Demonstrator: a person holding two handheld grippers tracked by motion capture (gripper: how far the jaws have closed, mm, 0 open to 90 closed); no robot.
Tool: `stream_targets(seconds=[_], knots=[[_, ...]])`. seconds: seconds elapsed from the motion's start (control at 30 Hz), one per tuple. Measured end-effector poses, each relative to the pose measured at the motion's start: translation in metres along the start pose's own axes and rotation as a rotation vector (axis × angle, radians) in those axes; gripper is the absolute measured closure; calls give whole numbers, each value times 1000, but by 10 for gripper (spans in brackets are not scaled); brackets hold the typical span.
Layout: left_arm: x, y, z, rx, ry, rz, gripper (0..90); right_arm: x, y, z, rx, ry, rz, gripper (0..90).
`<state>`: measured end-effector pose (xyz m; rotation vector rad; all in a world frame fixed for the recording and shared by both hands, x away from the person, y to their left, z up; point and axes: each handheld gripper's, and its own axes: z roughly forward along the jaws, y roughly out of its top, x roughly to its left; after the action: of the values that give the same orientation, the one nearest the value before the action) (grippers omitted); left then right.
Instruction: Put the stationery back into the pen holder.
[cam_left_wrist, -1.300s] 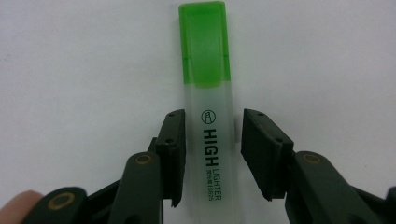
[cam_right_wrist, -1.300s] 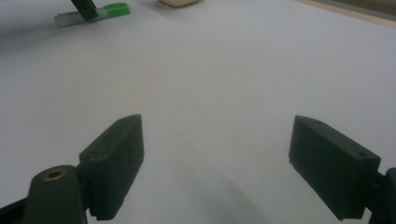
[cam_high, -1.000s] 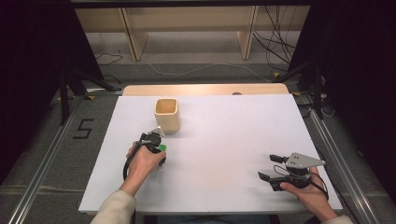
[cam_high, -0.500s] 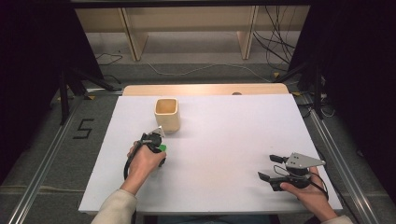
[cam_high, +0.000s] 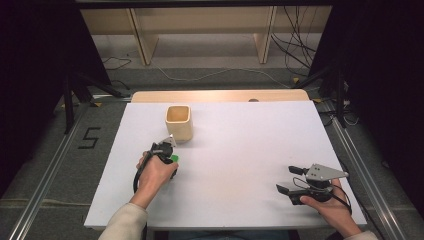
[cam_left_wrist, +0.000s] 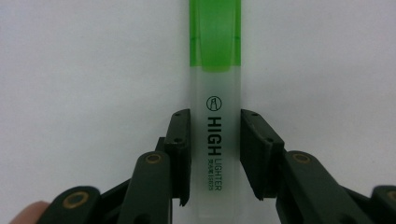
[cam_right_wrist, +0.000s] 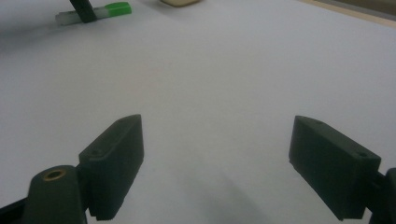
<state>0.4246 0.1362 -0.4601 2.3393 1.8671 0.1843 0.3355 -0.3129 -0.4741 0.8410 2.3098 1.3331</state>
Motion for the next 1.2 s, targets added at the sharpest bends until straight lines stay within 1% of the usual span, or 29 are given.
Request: stream_targets(seconds=[0.2,0.47,0.7,0.8,0.97,1.07,1.17,1.2], knots=[[1,0,0,-1,-9,1,661,0,0,0,-3,-1,1,187],[2,-1,-3,-33,-16,12,661,0,0,0,-7,1,2,187],[3,-3,-6,-77,-25,26,661,0,0,0,-7,0,1,187],[5,-3,-7,-98,-42,31,661,0,0,0,-6,0,1,187],[6,-4,-9,-134,-47,31,661,0,0,0,-7,1,1,186],[8,-5,-10,-158,-44,46,661,0,0,0,-8,2,1,187],[8,-7,-10,-185,-54,43,661,0,0,0,-8,2,1,187],[9,-7,-11,-188,-57,48,661,0,0,0,-8,2,2,187]])
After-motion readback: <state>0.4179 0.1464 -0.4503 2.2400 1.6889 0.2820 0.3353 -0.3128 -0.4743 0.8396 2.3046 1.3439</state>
